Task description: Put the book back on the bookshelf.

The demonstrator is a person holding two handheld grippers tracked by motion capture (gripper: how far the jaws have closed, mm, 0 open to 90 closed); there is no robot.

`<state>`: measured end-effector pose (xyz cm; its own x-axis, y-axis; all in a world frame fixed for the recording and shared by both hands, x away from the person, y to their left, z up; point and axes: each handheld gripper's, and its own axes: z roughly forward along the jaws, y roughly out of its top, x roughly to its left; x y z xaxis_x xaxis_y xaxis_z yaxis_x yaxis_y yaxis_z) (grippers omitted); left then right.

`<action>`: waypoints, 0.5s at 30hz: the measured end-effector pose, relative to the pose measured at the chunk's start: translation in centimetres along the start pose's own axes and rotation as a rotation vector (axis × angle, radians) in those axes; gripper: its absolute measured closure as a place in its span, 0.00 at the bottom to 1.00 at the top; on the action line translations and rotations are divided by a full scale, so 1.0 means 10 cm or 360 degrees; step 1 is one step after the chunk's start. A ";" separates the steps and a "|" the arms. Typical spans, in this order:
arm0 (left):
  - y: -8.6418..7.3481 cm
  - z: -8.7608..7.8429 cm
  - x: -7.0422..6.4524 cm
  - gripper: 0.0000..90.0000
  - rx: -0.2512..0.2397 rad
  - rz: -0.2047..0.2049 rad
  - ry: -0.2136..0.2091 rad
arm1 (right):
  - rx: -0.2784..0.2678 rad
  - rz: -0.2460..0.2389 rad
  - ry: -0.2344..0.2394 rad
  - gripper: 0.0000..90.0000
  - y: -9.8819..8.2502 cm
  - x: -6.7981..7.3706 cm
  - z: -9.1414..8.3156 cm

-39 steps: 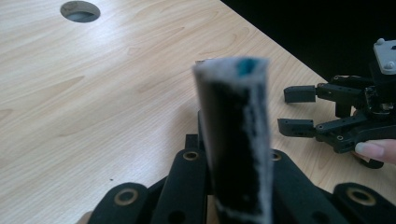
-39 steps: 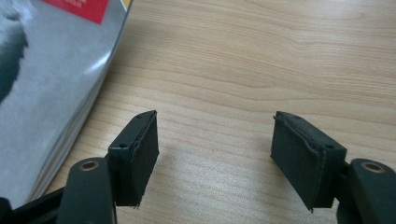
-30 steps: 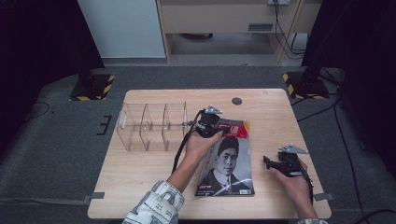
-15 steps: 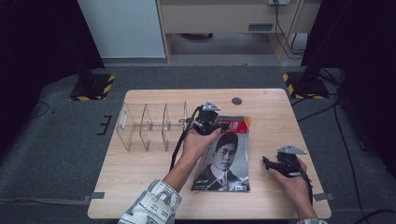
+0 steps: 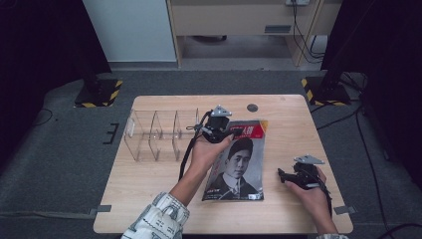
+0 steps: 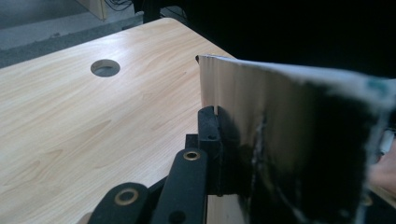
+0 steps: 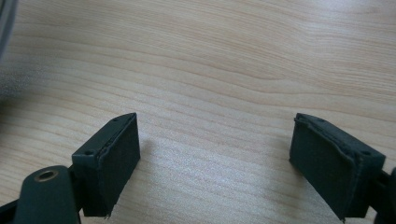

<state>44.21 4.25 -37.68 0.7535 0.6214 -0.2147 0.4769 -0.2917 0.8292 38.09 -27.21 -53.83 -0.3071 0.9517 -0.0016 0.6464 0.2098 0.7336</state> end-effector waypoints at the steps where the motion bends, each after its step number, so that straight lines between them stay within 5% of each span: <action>1: 0.02 -0.02 -0.01 0.96 -0.0004 0.0009 0.0003 | 0.0000 0.0000 0.0002 0.18 0.00 0.00 0.00; 15: 0.20 -0.24 -0.10 0.96 -0.0067 0.0042 -0.0006 | 0.0008 -0.0004 0.0014 0.18 0.00 0.00 0.00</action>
<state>43.31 4.78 -34.56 0.7675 0.6109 -0.1943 0.4373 -0.2771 0.8556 38.09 -27.22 -53.80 -0.3148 0.9491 0.0025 0.6490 0.2133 0.7302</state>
